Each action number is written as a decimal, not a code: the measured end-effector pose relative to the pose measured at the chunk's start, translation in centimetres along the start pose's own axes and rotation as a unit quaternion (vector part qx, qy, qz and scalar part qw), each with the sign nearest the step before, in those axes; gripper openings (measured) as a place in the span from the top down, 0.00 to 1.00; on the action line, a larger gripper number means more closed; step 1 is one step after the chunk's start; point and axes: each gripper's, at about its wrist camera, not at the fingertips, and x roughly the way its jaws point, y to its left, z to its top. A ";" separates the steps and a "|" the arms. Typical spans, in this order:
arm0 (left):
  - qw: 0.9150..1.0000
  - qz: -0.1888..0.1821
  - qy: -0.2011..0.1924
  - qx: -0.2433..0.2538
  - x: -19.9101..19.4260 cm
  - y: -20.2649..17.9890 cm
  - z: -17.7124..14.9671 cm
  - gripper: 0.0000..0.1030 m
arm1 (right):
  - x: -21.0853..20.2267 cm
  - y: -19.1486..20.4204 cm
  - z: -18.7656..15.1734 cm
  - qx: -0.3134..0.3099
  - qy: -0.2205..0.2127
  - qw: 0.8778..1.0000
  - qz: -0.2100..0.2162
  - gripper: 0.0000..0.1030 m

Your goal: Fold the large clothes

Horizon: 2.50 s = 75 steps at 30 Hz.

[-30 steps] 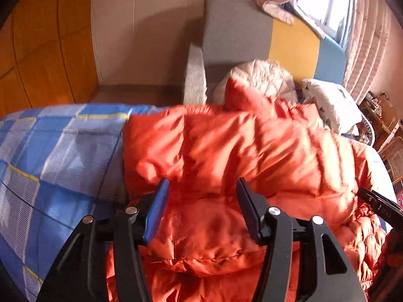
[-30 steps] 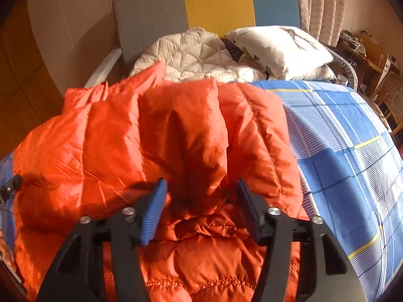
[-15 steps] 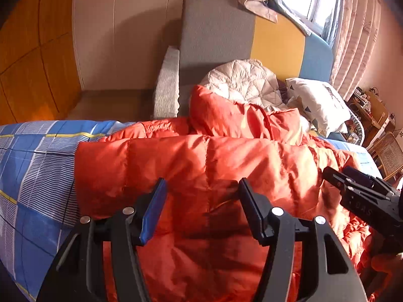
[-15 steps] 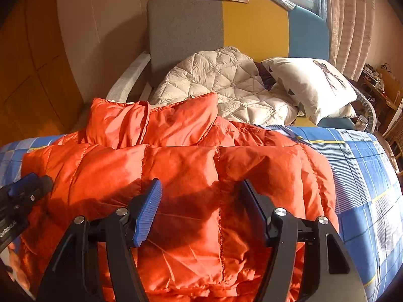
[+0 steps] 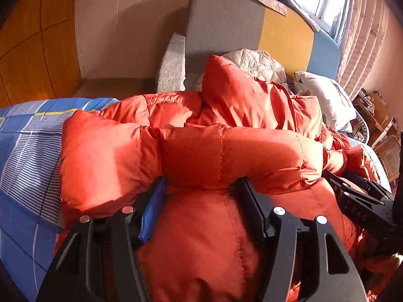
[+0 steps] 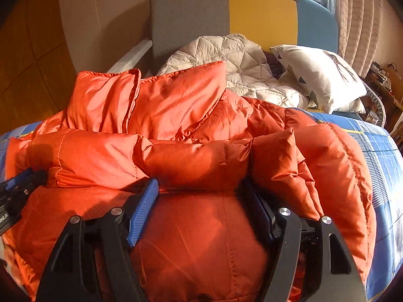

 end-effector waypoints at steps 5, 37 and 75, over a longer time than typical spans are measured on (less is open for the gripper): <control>1.000 0.005 0.005 0.001 0.3 -0.1 0.0 0.42 | 0.4 0.4 0.0 -0.004 0.011 1.000 -0.009 0.33; 0.997 -0.030 0.026 -0.063 -22.7 10.9 -22.7 0.40 | -20.0 -16.7 -20.5 0.060 0.096 0.993 -0.008 0.21; 0.993 -0.103 0.020 -0.052 -32.4 12.9 -28.9 0.96 | -30.1 -13.4 -27.2 -0.030 0.121 0.989 0.078 0.88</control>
